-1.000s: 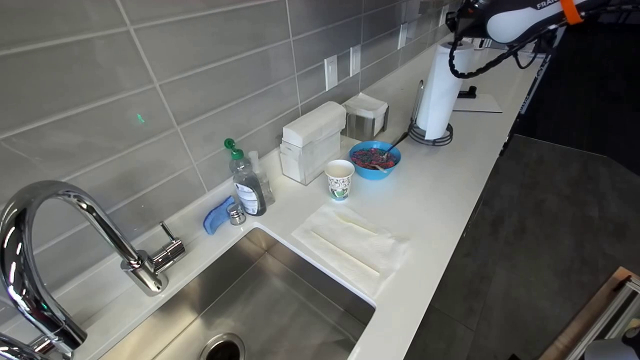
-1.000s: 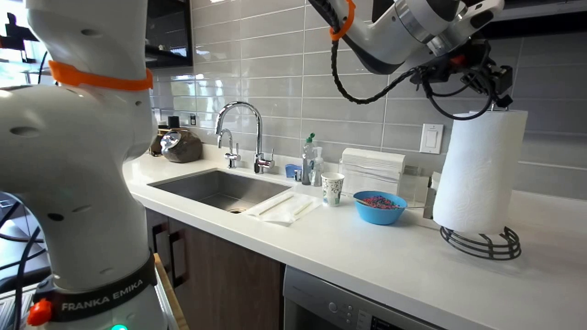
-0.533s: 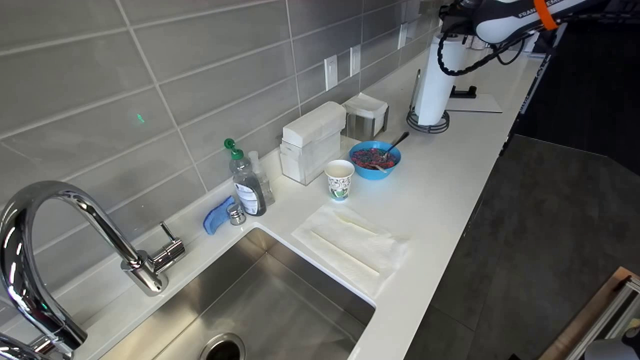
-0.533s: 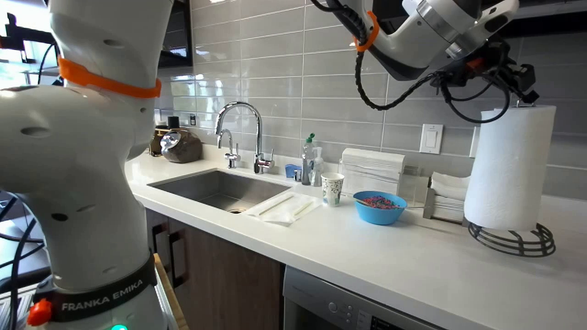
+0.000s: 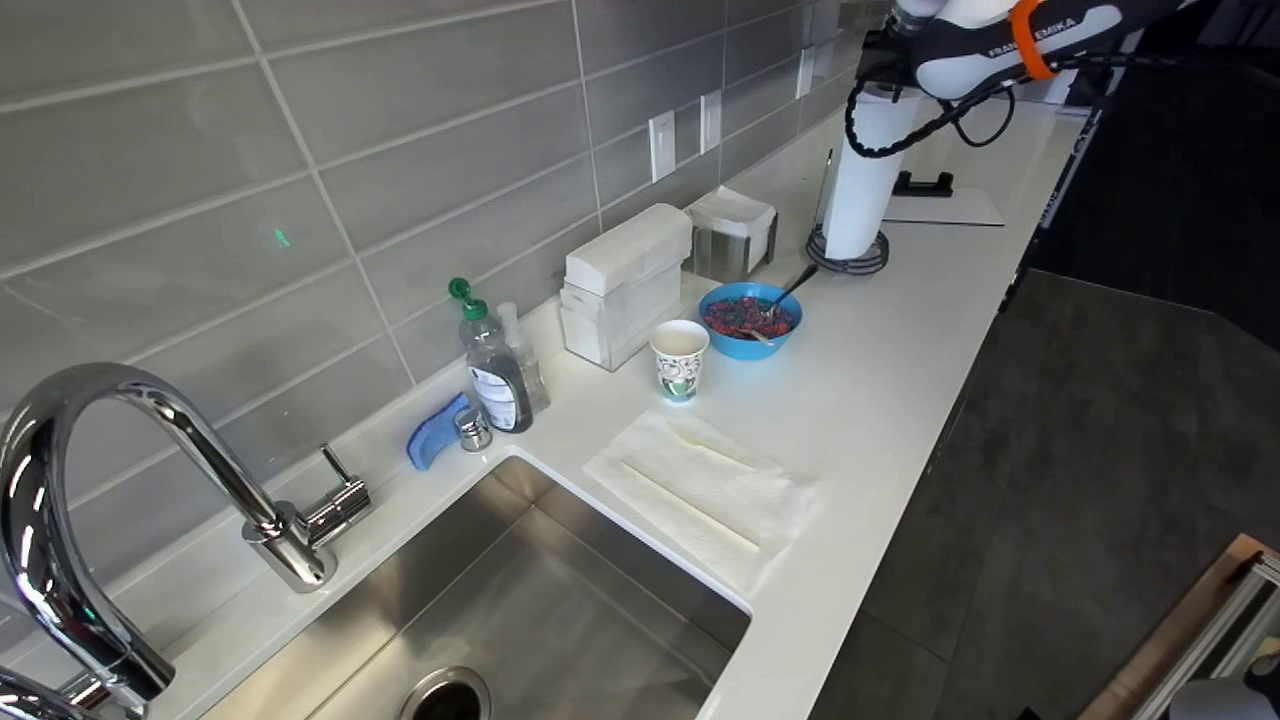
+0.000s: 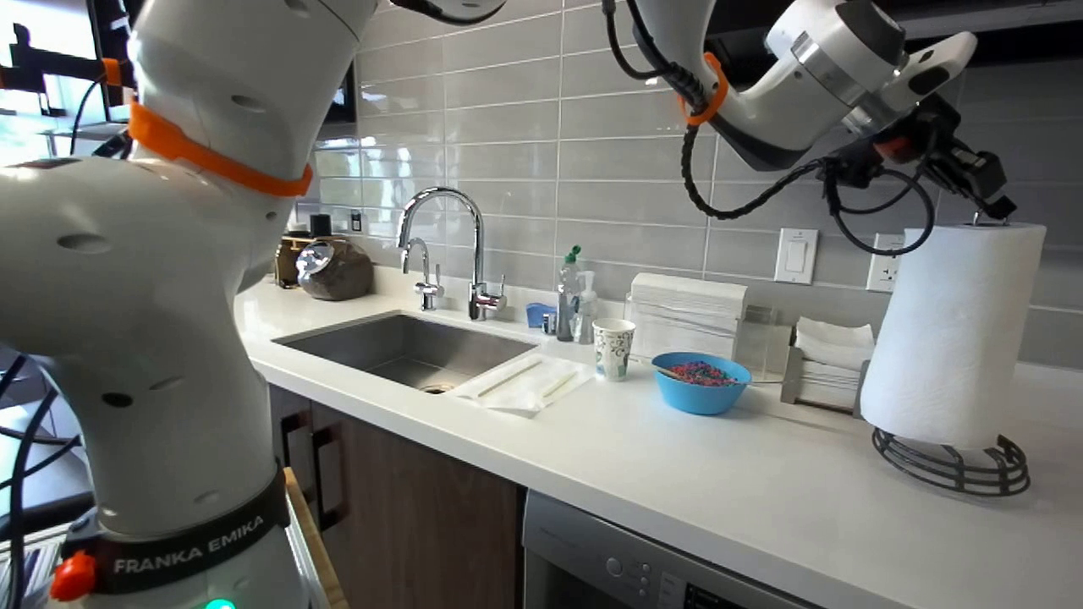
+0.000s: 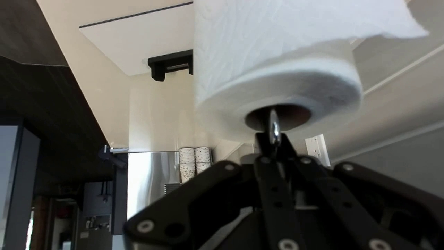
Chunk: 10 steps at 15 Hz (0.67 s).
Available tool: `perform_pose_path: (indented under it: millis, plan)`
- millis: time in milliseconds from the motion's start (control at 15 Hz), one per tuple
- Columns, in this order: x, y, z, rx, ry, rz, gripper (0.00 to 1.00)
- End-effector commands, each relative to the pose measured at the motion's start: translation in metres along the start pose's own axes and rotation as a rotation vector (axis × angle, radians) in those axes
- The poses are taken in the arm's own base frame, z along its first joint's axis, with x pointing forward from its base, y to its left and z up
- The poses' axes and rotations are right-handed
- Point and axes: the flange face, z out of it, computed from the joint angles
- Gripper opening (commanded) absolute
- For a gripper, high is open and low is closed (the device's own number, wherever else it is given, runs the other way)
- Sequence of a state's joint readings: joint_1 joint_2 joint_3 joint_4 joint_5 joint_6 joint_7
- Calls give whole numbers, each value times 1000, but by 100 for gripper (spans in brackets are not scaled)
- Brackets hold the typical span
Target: Move the paper towel roll slightly to the right
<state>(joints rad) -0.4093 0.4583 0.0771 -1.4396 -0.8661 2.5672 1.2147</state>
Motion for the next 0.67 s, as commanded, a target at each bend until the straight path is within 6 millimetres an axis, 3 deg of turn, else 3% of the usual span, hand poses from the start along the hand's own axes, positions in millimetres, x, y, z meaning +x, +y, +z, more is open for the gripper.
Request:
perform_pose_path:
  millis: [0,600]
  plan:
    - [15,-12,10,-35,46,76,2]
    - [19,-17,36,-128,79,198,2]
